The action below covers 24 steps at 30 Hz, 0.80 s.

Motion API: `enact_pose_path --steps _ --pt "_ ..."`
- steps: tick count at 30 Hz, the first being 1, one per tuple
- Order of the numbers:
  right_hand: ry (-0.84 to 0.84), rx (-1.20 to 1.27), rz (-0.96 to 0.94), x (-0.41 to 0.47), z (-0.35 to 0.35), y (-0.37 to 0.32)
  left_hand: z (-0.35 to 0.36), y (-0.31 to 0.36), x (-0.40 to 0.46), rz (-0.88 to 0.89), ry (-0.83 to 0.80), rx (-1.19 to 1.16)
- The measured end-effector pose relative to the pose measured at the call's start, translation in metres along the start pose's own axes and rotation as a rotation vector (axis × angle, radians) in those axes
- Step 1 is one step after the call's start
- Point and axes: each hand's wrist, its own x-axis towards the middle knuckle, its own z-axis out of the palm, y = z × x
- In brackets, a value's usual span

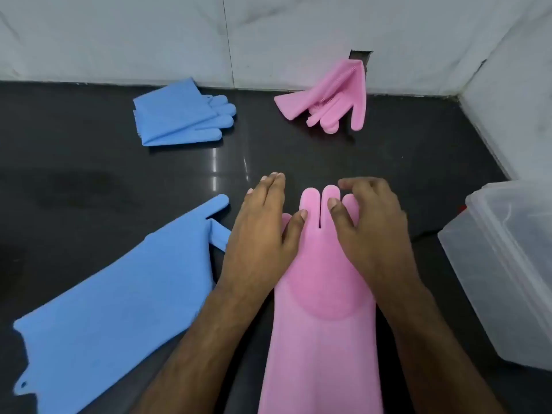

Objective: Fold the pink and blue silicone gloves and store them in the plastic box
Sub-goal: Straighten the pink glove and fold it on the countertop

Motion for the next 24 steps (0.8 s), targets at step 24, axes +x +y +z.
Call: enact_pose_path --steps 24 --pt "-0.015 -0.053 -0.043 -0.016 0.002 0.008 0.011 -0.011 -0.007 0.165 0.05 0.246"
